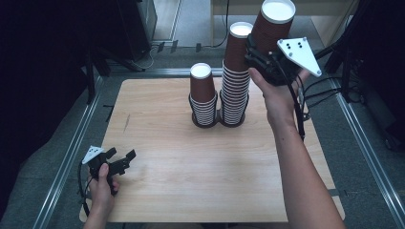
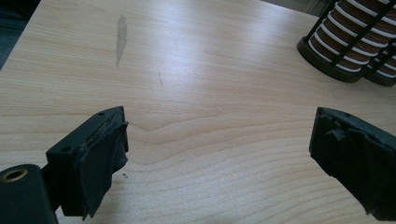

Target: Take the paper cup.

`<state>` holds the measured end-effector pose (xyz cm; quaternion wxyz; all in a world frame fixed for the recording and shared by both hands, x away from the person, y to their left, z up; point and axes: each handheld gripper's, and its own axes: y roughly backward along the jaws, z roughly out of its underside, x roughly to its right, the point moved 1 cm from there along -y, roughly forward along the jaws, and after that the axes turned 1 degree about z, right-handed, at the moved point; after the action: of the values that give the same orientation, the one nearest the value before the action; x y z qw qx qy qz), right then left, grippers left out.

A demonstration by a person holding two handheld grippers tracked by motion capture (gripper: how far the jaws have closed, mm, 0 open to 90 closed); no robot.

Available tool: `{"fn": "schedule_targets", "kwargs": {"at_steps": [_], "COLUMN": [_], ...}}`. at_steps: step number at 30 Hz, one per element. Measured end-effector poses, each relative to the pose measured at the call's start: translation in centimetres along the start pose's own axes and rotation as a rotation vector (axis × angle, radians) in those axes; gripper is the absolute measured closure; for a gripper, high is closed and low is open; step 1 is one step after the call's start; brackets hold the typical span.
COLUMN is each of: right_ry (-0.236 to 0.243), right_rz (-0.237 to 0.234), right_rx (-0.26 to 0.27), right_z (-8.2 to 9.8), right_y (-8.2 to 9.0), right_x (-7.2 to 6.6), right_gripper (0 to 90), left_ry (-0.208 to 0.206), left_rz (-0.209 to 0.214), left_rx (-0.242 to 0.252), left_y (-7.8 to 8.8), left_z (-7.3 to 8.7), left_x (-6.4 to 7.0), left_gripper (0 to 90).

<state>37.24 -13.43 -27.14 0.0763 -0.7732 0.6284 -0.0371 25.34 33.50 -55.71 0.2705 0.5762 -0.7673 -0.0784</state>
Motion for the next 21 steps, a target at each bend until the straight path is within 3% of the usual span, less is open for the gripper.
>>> {"fn": "schedule_targets", "kwargs": {"at_steps": [13, 21], "right_ry": [0.01, -0.001], "right_rz": [0.016, 0.018], "right_rx": [-0.02, -0.055], "right_z": [2.0, 4.9], "right_y": [3.4, 5.8], "right_x": [1.9, 3.1], "right_gripper": [12.9, 12.9], "left_ry": [-0.013, -0.041], "left_rz": [-0.002, -0.016], "left_rx": [0.004, 0.016], "left_y": [0.1, 0.3], "left_z": [0.0, -0.1], "left_x": [0.1, 0.3], "left_gripper": [4.2, 4.2]}}
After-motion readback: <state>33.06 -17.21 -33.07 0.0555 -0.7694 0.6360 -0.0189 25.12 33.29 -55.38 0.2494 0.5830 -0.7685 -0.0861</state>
